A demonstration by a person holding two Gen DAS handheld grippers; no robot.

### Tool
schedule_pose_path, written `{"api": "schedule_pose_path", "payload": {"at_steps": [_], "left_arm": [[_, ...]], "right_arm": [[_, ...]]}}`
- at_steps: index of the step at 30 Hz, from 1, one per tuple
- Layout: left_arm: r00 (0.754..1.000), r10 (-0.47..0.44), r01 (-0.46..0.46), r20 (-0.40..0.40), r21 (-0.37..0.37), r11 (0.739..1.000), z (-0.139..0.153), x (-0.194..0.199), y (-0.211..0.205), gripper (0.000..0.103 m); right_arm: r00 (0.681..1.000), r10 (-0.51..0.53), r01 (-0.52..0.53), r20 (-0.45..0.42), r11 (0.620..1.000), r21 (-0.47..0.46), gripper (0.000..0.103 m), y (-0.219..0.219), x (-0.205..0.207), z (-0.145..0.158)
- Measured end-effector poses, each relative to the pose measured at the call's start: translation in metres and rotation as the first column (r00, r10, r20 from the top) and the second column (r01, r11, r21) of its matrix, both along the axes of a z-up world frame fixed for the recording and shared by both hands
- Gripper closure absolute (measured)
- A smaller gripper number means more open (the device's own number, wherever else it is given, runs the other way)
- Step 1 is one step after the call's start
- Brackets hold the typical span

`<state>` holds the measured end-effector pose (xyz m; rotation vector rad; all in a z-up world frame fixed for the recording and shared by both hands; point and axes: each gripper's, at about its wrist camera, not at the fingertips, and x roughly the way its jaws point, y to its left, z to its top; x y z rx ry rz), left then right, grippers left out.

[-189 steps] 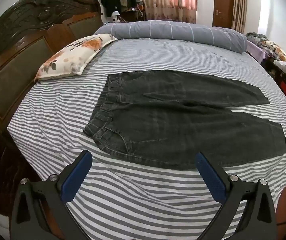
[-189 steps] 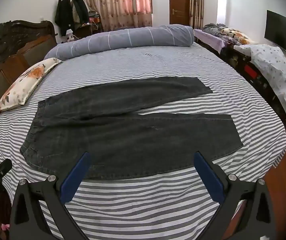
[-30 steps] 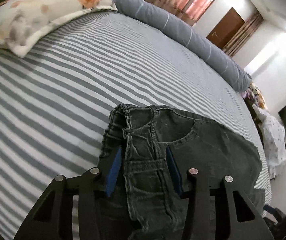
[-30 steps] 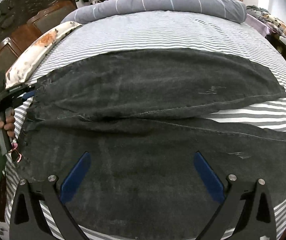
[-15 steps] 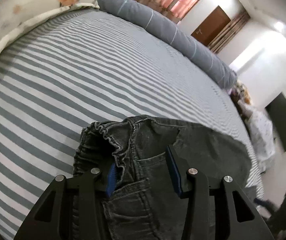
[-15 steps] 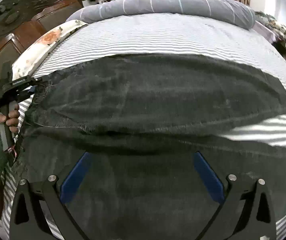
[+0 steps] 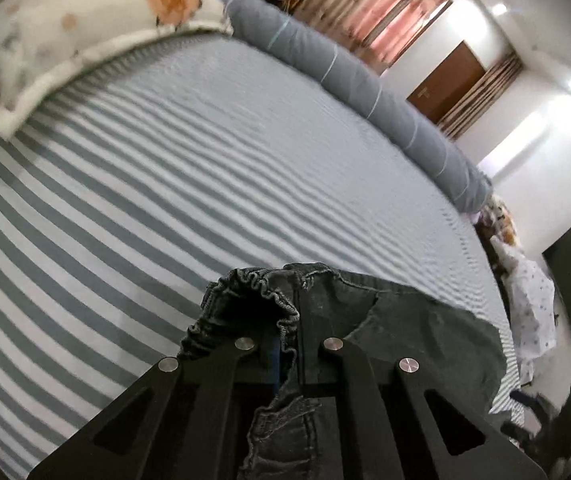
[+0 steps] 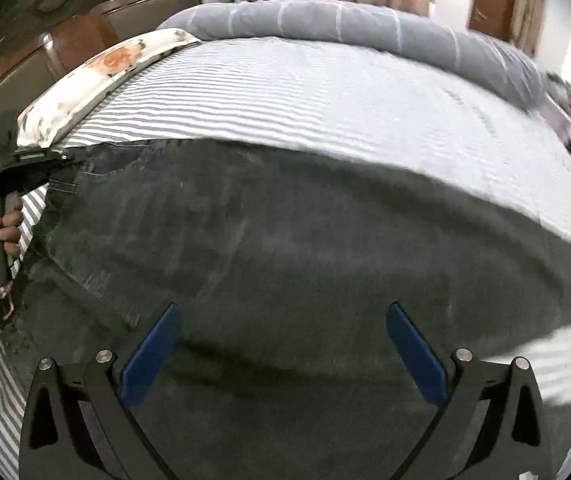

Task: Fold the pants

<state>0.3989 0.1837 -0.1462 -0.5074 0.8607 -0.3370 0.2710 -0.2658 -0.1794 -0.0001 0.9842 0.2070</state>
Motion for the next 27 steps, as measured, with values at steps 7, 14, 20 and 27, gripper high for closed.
{"api": "schedule_pose_path", "payload": {"at_steps": [7,14,20,27], "left_arm": [[0.995,0.031,-0.022,0.096,-0.091,0.996,0.028,-0.021,-0.001,0.098],[0.988,0.036,-0.020,0.148,-0.112,0.994,0.037,-0.036,0.005,0.098],[0.982,0.042,-0.015,0.186,-0.141,0.990,0.042,-0.047,0.007,0.098],[0.975,0.046,-0.017,0.219,-0.136,0.991,0.042,-0.052,0.008,0.098]], "right_arm": [[0.978,0.207,-0.207,0.021,0.978,-0.002,0.001,0.001,0.072,0.017],[0.884,0.464,-0.466,-0.052,0.885,-0.017,0.008,0.030,0.152,0.019],[0.771,0.614,-0.621,-0.169,0.784,0.018,0.011,0.057,0.199,0.003],[0.636,0.700,-0.703,-0.323,0.699,0.131,0.040,0.062,0.231,-0.032]]}}
